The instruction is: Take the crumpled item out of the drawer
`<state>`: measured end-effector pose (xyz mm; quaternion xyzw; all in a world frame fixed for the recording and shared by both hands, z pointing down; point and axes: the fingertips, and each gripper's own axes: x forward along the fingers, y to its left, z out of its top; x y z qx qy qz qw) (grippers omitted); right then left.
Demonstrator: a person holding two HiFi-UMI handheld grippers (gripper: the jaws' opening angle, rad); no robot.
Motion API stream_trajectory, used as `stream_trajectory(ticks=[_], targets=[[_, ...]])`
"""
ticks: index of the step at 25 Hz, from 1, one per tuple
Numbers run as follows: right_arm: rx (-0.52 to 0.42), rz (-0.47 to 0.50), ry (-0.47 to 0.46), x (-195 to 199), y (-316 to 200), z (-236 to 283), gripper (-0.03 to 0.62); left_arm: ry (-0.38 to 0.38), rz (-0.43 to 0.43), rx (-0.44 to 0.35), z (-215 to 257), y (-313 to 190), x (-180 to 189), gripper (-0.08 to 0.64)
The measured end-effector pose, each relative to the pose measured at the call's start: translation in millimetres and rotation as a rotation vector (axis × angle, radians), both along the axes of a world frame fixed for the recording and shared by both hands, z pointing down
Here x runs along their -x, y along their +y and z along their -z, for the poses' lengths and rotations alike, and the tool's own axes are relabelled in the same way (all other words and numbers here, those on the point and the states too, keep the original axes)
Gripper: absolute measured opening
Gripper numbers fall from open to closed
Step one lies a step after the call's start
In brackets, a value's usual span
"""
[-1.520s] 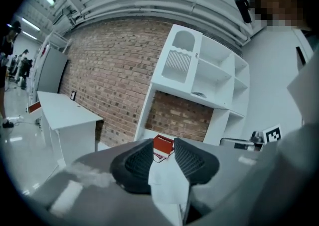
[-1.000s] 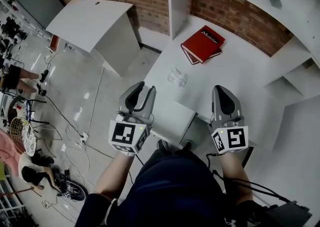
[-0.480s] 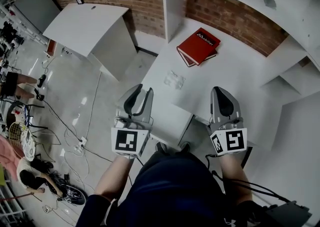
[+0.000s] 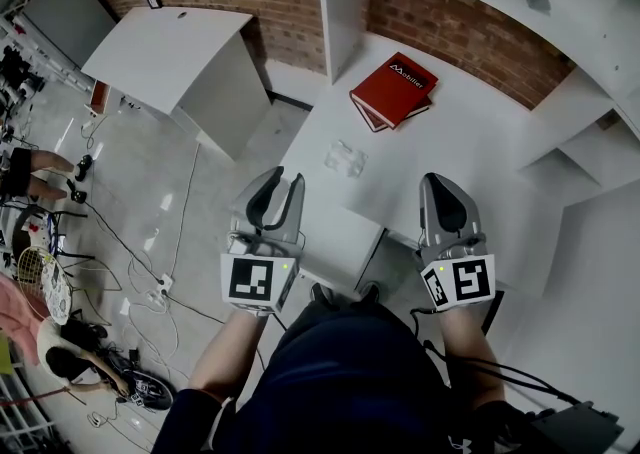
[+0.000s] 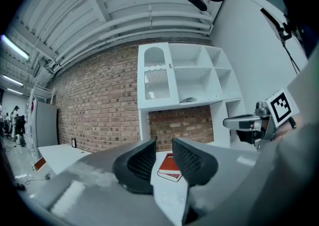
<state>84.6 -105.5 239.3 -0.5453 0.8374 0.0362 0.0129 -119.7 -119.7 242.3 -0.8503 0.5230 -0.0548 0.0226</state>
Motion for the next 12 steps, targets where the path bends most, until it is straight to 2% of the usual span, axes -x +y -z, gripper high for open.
stream_trajectory(ticks=[7, 10, 12], targets=[[0.009, 0.008, 0.001, 1.2, -0.9, -3.8, 0.002, -0.024, -0.009, -0.014, -3.1, -1.1, 1.3, 0.114], [0.013, 0.01, 0.001, 1.2, -1.0, -5.8, 0.002, 0.007, 0.008, 0.013, -3.2, -0.3, 1.3, 0.115], [0.015, 0.01, 0.002, 1.6, -0.8, -6.4, 0.002, 0.001, 0.009, 0.012, -3.8, -0.4, 2.8, 0.114]])
